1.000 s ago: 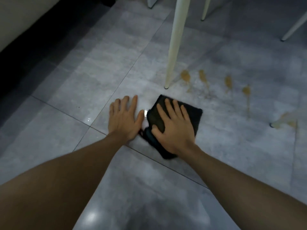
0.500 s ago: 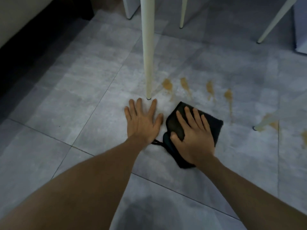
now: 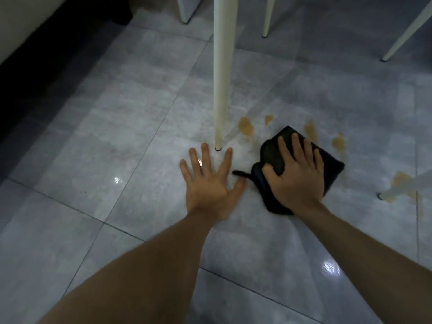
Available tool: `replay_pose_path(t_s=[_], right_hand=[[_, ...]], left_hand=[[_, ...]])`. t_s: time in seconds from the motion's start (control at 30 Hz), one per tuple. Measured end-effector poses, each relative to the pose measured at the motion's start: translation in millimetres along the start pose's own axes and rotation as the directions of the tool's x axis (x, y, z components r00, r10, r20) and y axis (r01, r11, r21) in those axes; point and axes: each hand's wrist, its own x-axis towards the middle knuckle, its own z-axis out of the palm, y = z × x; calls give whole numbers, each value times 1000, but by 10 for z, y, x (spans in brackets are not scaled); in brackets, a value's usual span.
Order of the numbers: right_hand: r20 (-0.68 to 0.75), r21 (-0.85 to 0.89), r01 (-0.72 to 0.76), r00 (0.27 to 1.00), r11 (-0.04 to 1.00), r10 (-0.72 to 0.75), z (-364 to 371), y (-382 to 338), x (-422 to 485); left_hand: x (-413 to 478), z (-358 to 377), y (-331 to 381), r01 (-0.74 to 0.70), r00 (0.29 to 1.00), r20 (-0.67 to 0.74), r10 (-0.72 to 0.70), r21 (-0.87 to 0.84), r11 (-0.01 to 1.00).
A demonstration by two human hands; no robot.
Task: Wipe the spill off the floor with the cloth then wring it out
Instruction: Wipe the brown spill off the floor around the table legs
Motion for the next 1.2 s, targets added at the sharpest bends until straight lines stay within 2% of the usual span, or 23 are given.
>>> replay_pose_path(t_s=[0.1, 0.2, 0.3, 0.4, 0.5, 0.6, 0.73, 0.8, 0.9, 1.0, 1.13, 1.2], right_hand=[[45, -46, -120, 991, 992, 122, -41, -49, 610], [10, 8, -209, 978, 978, 208, 89, -506, 1165], [63, -6, -17, 998, 1000, 17, 177, -860, 1106], [29, 25, 93, 995, 995, -94, 119, -617, 921], [38, -19, 11, 999, 1000, -11, 74, -469, 1183], [46, -37, -71, 996, 997, 73, 123, -796, 1499], [69, -29, 145, 987, 989, -142, 189, -946, 1199], [44, -5, 164, 986, 986, -164, 171, -679, 994], [36, -37, 34, 999, 999, -33, 98, -411, 1128], [22, -5, -71, 997, 997, 71, 121, -556, 1335], [19, 20, 102, 995, 995, -102, 86, -460, 744], [-17, 16, 108, 994, 994, -108, 56, -133, 337]], left_hand=[[-13, 17, 15, 0, 997, -72, -1, -23, 1000], [7, -3, 30, 18, 999, -31, -19, -51, 999], [-3, -15, 20, 20, 1000, 8, -19, -57, 998], [-3, -11, -1, -1, 1000, -21, -1, -74, 997], [-1, -14, 10, 4, 1000, -29, -6, -63, 998], [20, -5, 7, 6, 1000, 1, -6, -59, 998], [14, 11, -17, 7, 1000, 6, -6, -49, 999], [6, 6, -19, 7, 1000, 13, -7, -34, 999], [25, -16, -10, 18, 1000, 25, -17, -26, 1000], [32, -16, 4, 28, 999, 45, -27, -28, 999], [20, -1, -14, 29, 998, 55, -28, -10, 1000], [30, -3, -13, 32, 997, 68, -32, 3, 999]])
